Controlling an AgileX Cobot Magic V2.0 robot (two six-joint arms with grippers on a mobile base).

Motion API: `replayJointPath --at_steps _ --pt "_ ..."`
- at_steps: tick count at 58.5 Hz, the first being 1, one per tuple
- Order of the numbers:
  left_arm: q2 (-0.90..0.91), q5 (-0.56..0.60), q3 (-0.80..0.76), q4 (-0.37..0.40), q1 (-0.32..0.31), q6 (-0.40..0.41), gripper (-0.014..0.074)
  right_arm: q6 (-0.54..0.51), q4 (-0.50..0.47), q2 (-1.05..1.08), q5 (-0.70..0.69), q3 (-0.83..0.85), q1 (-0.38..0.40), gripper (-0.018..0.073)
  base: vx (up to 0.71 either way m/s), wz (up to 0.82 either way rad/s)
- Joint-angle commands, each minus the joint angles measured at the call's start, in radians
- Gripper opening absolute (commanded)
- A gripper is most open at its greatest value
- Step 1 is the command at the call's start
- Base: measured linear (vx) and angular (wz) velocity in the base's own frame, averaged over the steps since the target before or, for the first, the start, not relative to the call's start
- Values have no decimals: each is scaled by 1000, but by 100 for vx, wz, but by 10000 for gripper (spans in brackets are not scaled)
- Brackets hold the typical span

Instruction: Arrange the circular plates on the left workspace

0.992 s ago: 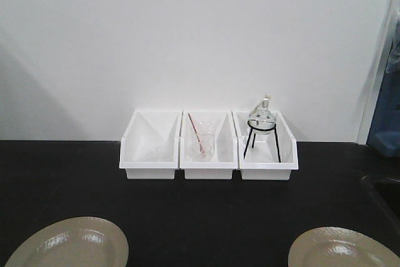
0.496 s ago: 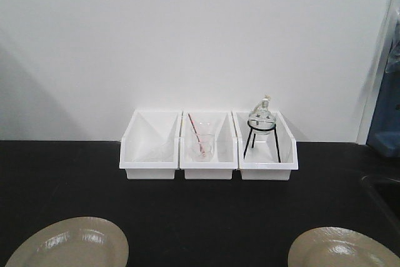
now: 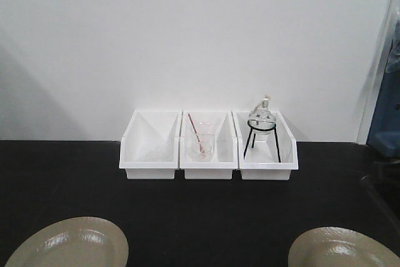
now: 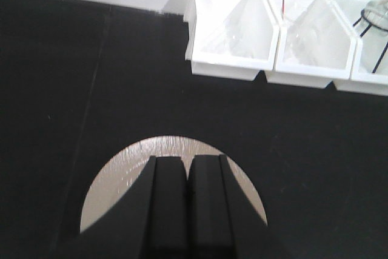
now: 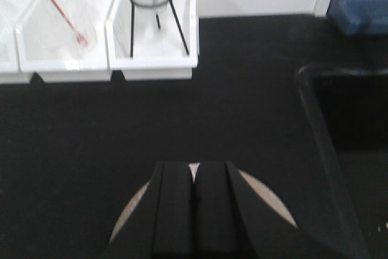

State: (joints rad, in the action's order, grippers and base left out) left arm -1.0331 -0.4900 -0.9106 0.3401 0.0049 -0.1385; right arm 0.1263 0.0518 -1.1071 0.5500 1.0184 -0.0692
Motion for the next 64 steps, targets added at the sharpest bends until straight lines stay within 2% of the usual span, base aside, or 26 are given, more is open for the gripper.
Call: replayJointPath --at_steps 1,7,11,15,22,24,30,34,39,48,55,64 --pt "0 49 -38 56 -2 1 3 0 -30 -2 -32 39 4 0 0 0" --pt "-19 20 -38 139 -2 -38 3 -3 -126 -15 -19 39 4 0 0 0" --pt "-39 -21 -38 255 -2 -116 3 -76 -276 -26 -4 39 4 0 0 0" --pt "-70 -86 -38 433 -2 -252 3 -243 -455 -38 22 39 4 0 0 0" --pt "-154 -242 -38 826 -2 -545 3 -613 -912 -92 162 39 5 0 0 0" --pt "-181 -290 -38 926 -2 -603 3 -697 -1024 -112 217 39 5 0 0 0" --pt "-257 -431 -38 1175 -2 -706 3 -856 -1276 -174 365 39 5 0 0 0" --pt "-299 -476 -38 1283 -2 -723 3 -879 -1376 -206 409 39 5 0 0 0" --pt "-338 -492 -38 1350 -2 -723 6 -880 -1442 -231 406 39 5 8 0 0" --pt "-370 -493 -38 1350 -2 -760 74 -885 -1472 -239 404 39 5 92 0 0" --pt "-374 -492 -38 1351 -2 -808 203 -902 -1471 -239 406 39 5 248 0 0" --pt "-374 -488 -38 1359 -2 -809 425 -925 -1465 -239 388 39 5 522 0 0"
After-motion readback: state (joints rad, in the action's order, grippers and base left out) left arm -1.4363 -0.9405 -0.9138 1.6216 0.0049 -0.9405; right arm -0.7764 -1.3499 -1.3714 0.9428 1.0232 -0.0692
